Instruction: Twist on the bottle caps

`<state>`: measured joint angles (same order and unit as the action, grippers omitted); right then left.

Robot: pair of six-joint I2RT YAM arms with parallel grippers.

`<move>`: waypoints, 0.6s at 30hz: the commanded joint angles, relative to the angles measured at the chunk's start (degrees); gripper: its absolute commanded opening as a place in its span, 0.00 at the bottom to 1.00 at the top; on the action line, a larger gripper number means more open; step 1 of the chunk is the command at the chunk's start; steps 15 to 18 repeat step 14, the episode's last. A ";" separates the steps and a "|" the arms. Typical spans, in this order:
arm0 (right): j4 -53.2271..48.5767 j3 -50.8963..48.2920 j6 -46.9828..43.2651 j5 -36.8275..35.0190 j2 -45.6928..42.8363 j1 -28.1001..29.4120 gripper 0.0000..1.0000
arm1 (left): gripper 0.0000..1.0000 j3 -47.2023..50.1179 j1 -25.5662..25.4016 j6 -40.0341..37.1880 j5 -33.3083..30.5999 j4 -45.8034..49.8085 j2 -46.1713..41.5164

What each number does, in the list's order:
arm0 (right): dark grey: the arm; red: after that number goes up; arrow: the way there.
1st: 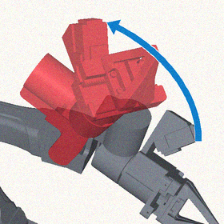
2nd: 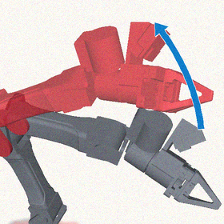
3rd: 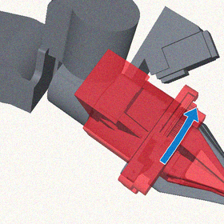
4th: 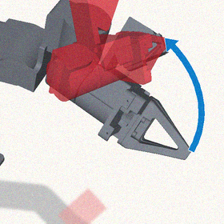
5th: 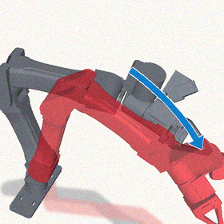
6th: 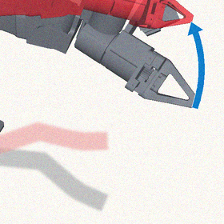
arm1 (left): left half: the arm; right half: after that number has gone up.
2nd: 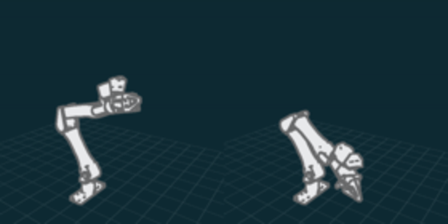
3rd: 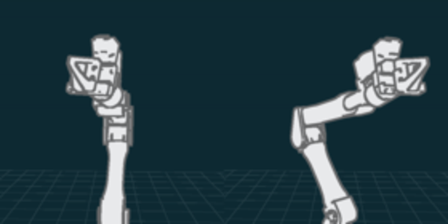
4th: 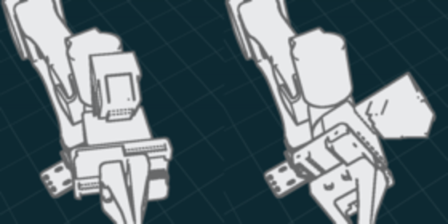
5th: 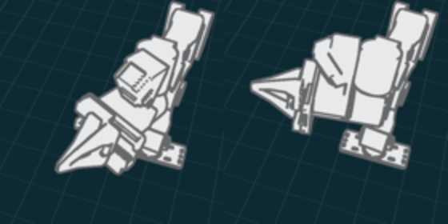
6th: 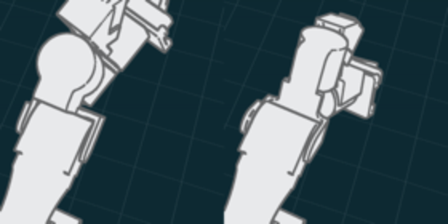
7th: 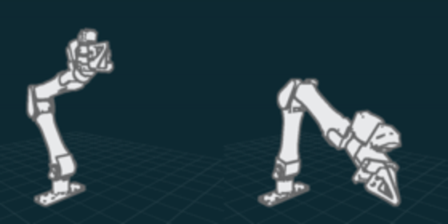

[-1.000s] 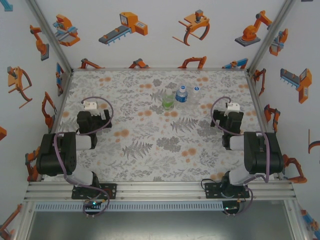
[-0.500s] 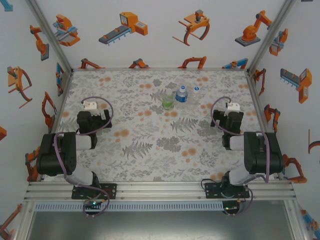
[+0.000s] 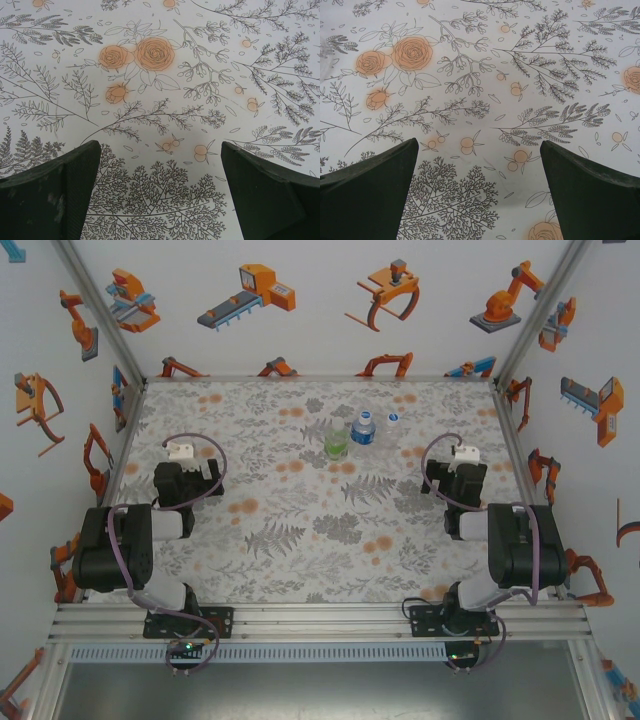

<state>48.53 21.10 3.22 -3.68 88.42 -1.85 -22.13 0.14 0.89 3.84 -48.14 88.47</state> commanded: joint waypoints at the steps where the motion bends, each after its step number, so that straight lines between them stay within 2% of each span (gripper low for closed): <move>1: 2.15 0.61 0.77 -0.30 -0.11 0.00 0.99 | 0.97 -1.18 0.31 0.94 -0.48 0.25 -0.23; 18: 2.18 0.36 0.65 -0.41 -0.25 0.04 0.99 | 0.97 -1.17 0.30 0.95 -0.42 0.25 -0.27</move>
